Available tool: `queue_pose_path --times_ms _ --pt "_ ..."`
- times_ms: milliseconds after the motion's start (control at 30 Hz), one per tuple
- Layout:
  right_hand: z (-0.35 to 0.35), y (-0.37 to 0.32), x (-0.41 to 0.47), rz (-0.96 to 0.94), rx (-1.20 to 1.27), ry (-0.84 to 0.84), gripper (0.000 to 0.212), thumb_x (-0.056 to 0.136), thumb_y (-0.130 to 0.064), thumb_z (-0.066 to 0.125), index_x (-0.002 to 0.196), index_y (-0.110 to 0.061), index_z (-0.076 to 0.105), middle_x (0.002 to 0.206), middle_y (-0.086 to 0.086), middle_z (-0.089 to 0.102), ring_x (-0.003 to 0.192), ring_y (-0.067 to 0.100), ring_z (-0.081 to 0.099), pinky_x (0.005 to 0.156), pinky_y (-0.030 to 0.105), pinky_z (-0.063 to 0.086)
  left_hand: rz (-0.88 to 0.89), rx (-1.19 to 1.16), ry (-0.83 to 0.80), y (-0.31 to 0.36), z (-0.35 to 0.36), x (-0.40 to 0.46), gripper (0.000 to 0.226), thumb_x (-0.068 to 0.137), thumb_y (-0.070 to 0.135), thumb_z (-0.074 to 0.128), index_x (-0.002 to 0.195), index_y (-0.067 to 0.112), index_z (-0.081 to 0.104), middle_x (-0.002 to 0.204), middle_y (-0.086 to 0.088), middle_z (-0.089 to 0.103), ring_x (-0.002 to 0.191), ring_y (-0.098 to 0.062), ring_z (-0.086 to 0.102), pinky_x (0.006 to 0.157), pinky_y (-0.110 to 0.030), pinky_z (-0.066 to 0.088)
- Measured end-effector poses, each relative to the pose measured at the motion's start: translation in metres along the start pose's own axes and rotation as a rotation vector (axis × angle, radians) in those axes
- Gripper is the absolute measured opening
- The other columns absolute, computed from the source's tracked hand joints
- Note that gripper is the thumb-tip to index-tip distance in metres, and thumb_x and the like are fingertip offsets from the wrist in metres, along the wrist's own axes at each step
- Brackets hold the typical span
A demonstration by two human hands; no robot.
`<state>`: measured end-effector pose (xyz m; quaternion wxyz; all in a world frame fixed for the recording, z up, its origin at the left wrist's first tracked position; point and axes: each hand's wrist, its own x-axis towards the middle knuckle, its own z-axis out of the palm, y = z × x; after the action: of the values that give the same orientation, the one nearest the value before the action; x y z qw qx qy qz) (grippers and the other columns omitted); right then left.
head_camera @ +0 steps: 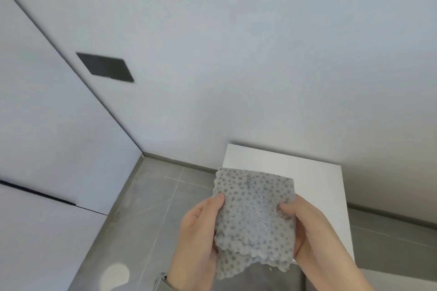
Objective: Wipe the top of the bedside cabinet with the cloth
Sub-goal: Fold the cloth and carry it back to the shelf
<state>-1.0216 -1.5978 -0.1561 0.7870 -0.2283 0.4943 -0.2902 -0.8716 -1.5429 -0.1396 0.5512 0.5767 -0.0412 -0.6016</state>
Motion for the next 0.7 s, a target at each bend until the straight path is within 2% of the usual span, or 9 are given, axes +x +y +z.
queue_pose_path --times_ms 133,267,400,467,600,700 --pt "0.045 -0.040 -0.067 -0.003 0.005 -0.008 0.029 0.085 0.001 0.045 0.099 -0.004 0.071 0.092 0.018 0.075 0.074 0.029 0.070 0.063 0.036 0.057 0.006 -0.028 0.023 0.062 0.015 -0.067 0.034 0.091 0.014 0.052 0.070 0.001 0.076 0.086 -0.018 0.076 0.073 -0.025 0.075 0.057 -0.030 0.059" --pt "0.089 -0.065 -0.120 -0.107 -0.009 -0.012 0.023 0.090 -0.004 0.047 0.092 -0.001 0.070 0.081 0.014 0.076 0.066 0.022 0.073 0.054 0.030 0.060 0.056 -0.027 0.004 0.108 0.018 -0.121 0.028 0.091 0.018 0.052 0.082 0.000 0.072 0.085 -0.014 0.077 0.073 -0.023 0.075 0.055 -0.029 0.060" --pt "0.118 -0.070 -0.157 -0.219 -0.062 -0.039 0.024 0.091 -0.010 0.049 0.098 -0.002 0.071 0.096 0.016 0.075 0.084 0.027 0.070 0.060 0.030 0.060 0.115 -0.021 -0.014 0.132 0.006 -0.159 0.026 0.091 0.021 0.054 0.084 0.002 0.071 0.090 -0.013 0.077 0.077 -0.023 0.075 0.068 -0.035 0.057" --pt "0.128 -0.068 -0.171 -0.248 -0.069 -0.050 0.024 0.091 -0.011 0.050 0.099 -0.001 0.071 0.097 0.017 0.075 0.084 0.027 0.069 0.057 0.030 0.058 0.117 -0.039 -0.023 0.137 -0.001 -0.174 0.025 0.090 0.021 0.055 0.081 0.004 0.071 0.088 -0.012 0.077 0.075 -0.023 0.075 0.074 -0.039 0.055" --pt "0.142 -0.062 -0.195 -0.270 -0.093 -0.071 0.023 0.091 -0.010 0.051 0.094 0.000 0.072 0.094 0.018 0.075 0.081 0.027 0.070 0.057 0.030 0.059 0.133 -0.087 -0.030 0.140 -0.013 -0.198 0.037 0.089 0.022 0.056 0.060 0.011 0.077 0.083 -0.010 0.078 0.073 -0.024 0.075 0.084 -0.045 0.054" --pt "0.148 -0.060 -0.206 -0.281 -0.128 -0.086 0.026 0.090 -0.012 0.052 0.085 0.005 0.070 0.090 0.020 0.070 0.081 0.029 0.064 0.063 0.034 0.055 0.139 -0.107 -0.009 0.139 -0.019 -0.214 0.028 0.089 0.024 0.057 0.071 0.010 0.074 0.084 -0.011 0.078 0.074 -0.025 0.074 0.084 -0.046 0.054"
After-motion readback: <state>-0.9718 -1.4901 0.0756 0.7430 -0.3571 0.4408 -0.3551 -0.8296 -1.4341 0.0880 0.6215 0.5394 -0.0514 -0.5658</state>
